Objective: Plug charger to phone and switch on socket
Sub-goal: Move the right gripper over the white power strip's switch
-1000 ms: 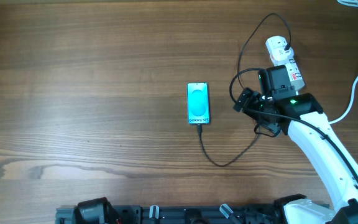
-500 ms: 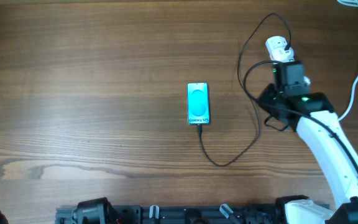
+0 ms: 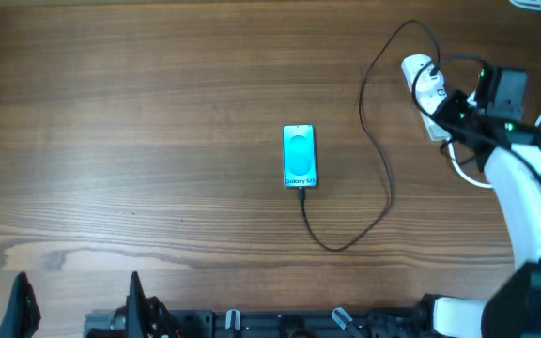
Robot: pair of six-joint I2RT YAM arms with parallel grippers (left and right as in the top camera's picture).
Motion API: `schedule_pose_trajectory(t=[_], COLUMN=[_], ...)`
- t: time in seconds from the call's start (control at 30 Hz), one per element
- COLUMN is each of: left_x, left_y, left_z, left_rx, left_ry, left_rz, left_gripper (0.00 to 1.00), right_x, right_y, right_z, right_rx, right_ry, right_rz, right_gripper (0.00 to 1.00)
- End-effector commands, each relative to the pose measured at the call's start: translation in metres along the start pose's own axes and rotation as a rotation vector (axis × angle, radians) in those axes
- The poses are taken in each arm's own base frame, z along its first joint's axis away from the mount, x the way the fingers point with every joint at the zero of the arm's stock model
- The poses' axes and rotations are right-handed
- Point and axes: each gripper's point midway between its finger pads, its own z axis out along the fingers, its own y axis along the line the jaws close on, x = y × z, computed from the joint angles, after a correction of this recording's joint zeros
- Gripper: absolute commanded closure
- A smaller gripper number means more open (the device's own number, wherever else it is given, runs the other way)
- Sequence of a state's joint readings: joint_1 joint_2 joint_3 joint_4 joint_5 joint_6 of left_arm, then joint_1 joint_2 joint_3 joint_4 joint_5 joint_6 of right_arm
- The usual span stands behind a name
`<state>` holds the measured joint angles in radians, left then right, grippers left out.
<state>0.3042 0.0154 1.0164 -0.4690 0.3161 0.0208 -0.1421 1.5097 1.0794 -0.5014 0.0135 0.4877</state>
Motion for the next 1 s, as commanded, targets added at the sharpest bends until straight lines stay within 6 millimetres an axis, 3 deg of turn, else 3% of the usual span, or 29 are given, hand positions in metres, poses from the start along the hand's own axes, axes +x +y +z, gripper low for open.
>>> schedule_pose_trajectory(t=[0.0,0.2,0.57,0.8,0.97], left_x=[0.009,0.044,0.114,0.133,0.134], left_y=[-0.001,0.000,0.005,0.005,0.005], left_z=[-0.003,-0.006,-0.029,-0.040,-0.041], left_rx=[-0.004,-0.011,-0.080,-0.100,-0.100], left_ry=[0.033,0.173,0.465,0.555,0.557], left_rz=[-0.008,-0.055,-0.140,-0.162,-0.163], left_gripper=[0.00,0.00,0.00,0.00,0.00], right_x=[-0.024,-0.048,-0.041,-0.044,-0.046], right_y=[-0.002,0.008,-0.025,-0.016,-0.011], right_z=[0.019,0.050,0.103,0.125,0.137], right_rx=[0.072,0.090,0.254,0.194,0.163], right_ry=[-0.017,0.004,0.018,-0.005,-0.022], right_rz=[-0.039,-0.041,-0.098,-0.096,-0.113], right_gripper=[0.95,0.95,0.95,0.95,0.95])
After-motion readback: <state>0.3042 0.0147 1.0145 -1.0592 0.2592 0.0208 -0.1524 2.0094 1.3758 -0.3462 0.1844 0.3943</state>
